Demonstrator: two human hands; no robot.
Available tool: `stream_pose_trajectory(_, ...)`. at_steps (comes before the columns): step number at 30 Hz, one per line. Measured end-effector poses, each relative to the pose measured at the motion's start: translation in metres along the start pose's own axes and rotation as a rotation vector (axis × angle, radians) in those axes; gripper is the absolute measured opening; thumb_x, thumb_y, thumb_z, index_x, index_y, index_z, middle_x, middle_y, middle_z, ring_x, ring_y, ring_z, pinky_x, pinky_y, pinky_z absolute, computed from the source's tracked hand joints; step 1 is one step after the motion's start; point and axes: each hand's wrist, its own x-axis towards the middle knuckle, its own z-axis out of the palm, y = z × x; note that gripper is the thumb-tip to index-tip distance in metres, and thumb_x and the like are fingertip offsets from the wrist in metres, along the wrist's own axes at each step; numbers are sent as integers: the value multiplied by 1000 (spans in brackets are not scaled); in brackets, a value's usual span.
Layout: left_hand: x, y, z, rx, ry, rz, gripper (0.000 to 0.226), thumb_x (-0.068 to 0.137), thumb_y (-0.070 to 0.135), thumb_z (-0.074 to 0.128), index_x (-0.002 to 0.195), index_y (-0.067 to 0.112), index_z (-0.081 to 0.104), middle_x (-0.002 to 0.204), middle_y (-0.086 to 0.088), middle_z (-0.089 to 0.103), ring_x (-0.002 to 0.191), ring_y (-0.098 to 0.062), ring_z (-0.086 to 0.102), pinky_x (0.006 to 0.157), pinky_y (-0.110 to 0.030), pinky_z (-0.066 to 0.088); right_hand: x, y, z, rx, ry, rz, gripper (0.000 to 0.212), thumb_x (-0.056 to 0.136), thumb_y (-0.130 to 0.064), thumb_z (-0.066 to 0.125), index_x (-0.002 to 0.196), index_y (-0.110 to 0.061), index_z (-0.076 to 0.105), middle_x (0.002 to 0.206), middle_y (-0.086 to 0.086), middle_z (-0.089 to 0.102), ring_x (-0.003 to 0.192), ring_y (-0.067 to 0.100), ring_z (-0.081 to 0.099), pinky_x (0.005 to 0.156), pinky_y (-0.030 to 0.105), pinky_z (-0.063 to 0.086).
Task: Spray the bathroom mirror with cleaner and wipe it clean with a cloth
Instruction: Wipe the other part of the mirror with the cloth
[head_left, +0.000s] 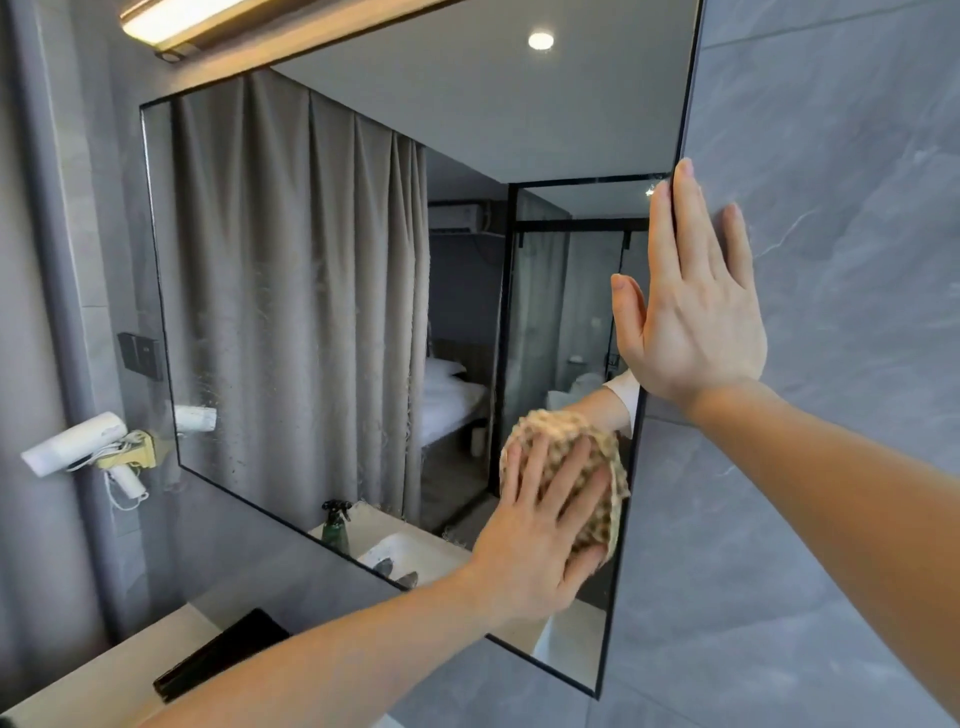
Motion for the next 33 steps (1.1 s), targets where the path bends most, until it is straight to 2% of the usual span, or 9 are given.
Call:
stream_pose_trajectory(5, -124, 44, 76, 52, -311, 146, 69, 97, 65, 45, 158, 33, 37, 173, -8, 10, 148, -42, 33, 128, -66, -5, 1, 1, 0, 8, 2, -1, 73, 110, -33, 41, 166, 2, 11, 177, 21, 6, 165, 29, 13, 133, 54, 10)
stream_pose_trajectory(7, -147, 46, 95, -6, -206, 127, 57, 108, 52, 33, 161, 30, 30, 176, -12, 6, 155, -47, 23, 127, -65, 5, 0, 1, 1, 8, 7, 0, 73, 109, -32, 41, 166, 2, 11, 177, 21, 6, 165, 29, 14, 133, 53, 10)
stream_pose_trajectory(10, -148, 22, 93, 126, -95, 276, 47, 115, 14, 9, 157, 11, 29, 163, -40, 11, 145, -55, 22, 104, -63, 34, 0, 2, 1, -1, 19, -2, 73, 109, -33, 41, 166, 2, 13, 177, 21, 7, 164, 28, 15, 133, 53, 10)
stream_pose_trajectory(14, -138, -1, 76, 126, -271, 316, 59, 101, 61, 43, 153, 34, 45, 162, -4, 44, 146, -41, 38, 127, -57, 7, 0, 0, 1, 2, 19, -1, 72, 109, -33, 42, 166, 2, 14, 177, 20, 8, 164, 28, 16, 133, 52, 10)
stream_pose_trajectory(17, -114, -43, 51, 133, -237, 89, 81, 92, 66, 56, 158, 21, 42, 164, -7, 42, 152, -41, 29, 130, -59, 1, 0, 0, 0, 4, 14, 2, 72, 109, -33, 42, 166, 2, 14, 177, 20, 7, 164, 28, 15, 133, 53, 10)
stream_pose_trajectory(21, -66, -134, 6, 175, -205, -158, 91, 103, 57, 37, 167, 4, 0, 175, -23, -3, 162, -45, 1, 128, -64, 16, 1, -1, -2, 9, 15, 4, 73, 109, -32, 43, 166, 2, 14, 177, 20, 7, 164, 29, 16, 133, 53, 10)
stream_pose_trajectory(24, -29, -200, -22, 130, -211, -423, 86, 105, 50, 19, 162, 1, -22, 171, -23, -25, 161, -40, -17, 132, -57, 5, 1, -1, -1, 6, 14, 7, 73, 109, -32, 43, 166, 2, 13, 177, 20, 7, 164, 29, 16, 133, 52, 9)
stream_pose_trajectory(29, 40, -258, -49, -146, -100, -880, 78, 112, 44, 22, 163, 3, -20, 171, -15, -29, 161, -35, -20, 132, -48, -8, 2, 0, 0, 9, 13, 6, 73, 108, -32, 43, 166, 3, 15, 176, 21, 8, 164, 30, 17, 133, 53, 10)
stream_pose_trajectory(33, 67, -210, -46, -220, 32, -860, 82, 101, 52, 13, 162, 9, -22, 172, -11, -28, 161, -35, -20, 132, -50, -9, 2, 0, 1, -6, 23, 4, 73, 108, -31, 45, 165, 3, 16, 176, 22, 9, 163, 32, 19, 133, 53, 11)
